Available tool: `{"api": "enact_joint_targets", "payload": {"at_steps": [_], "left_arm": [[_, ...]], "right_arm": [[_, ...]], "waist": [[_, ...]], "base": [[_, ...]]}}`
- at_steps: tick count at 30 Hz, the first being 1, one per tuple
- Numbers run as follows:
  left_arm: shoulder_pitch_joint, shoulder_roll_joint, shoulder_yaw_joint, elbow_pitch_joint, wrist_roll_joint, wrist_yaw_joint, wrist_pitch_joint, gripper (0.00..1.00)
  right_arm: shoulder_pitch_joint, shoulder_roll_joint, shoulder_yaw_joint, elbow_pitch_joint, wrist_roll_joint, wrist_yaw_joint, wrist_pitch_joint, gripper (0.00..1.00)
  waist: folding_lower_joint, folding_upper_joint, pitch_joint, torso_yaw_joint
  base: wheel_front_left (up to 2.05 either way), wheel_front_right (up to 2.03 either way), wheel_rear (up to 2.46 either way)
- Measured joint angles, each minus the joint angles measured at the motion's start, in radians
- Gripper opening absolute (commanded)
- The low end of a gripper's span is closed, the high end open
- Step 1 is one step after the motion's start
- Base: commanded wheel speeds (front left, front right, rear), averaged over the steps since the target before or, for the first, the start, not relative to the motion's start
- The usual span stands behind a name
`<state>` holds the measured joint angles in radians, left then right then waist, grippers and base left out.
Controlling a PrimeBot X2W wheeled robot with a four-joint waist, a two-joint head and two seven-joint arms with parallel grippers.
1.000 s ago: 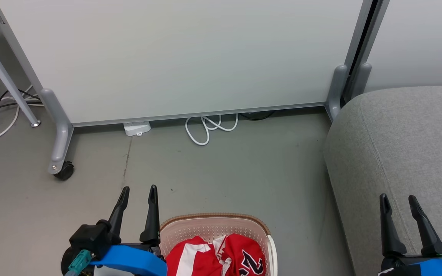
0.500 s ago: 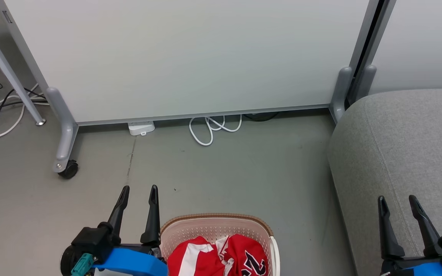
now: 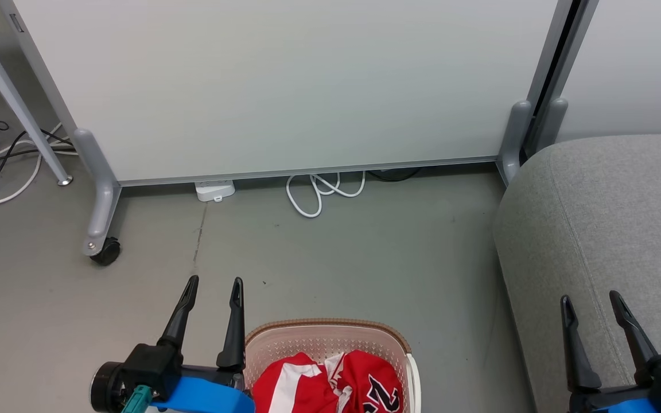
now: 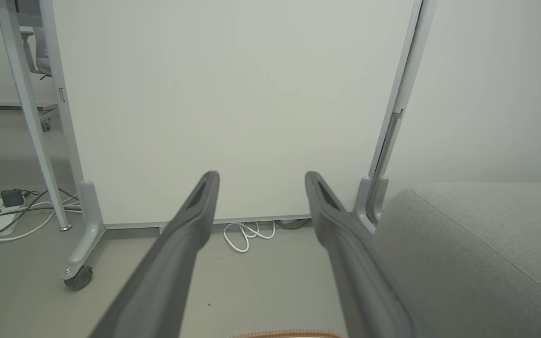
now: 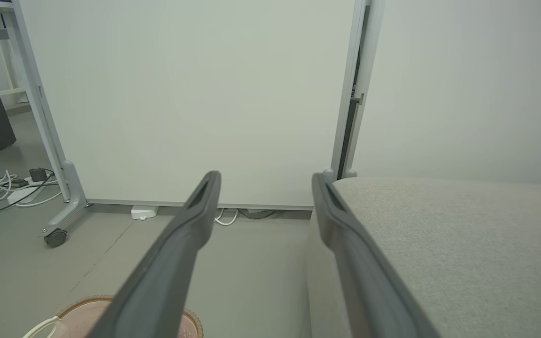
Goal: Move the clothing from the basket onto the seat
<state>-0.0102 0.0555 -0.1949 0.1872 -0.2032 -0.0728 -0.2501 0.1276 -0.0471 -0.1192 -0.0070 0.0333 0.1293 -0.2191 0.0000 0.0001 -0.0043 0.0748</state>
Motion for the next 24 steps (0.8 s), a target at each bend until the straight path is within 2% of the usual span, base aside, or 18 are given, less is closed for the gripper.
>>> {"api": "enact_joint_targets", "payload": {"at_steps": [6,14,24], "left_arm": [[0.004,-0.002,-0.002,-0.002,0.039,-0.004,-0.012,1.0],[0.006,-0.003,0.003,-0.004,0.035,-0.006,-0.012,1.0],[0.013,-0.004,0.001,0.024,-0.03,0.002,-0.012,1.0]], "right_arm": [[0.006,0.0,0.002,-0.007,-0.042,0.0,-0.011,1.0],[0.01,0.0,0.001,-0.009,-0.04,0.0,-0.011,1.0],[0.01,0.0,-0.001,-0.003,0.009,0.0,-0.016,1.0]], "waist": [[0.0,0.0,-0.001,0.004],[0.0001,0.0,-0.001,0.005],[0.0,0.0,0.013,-0.003]], "base": [[0.0,0.0,0.0],[0.0,0.0,0.0],[0.0,0.0,0.0]]}}
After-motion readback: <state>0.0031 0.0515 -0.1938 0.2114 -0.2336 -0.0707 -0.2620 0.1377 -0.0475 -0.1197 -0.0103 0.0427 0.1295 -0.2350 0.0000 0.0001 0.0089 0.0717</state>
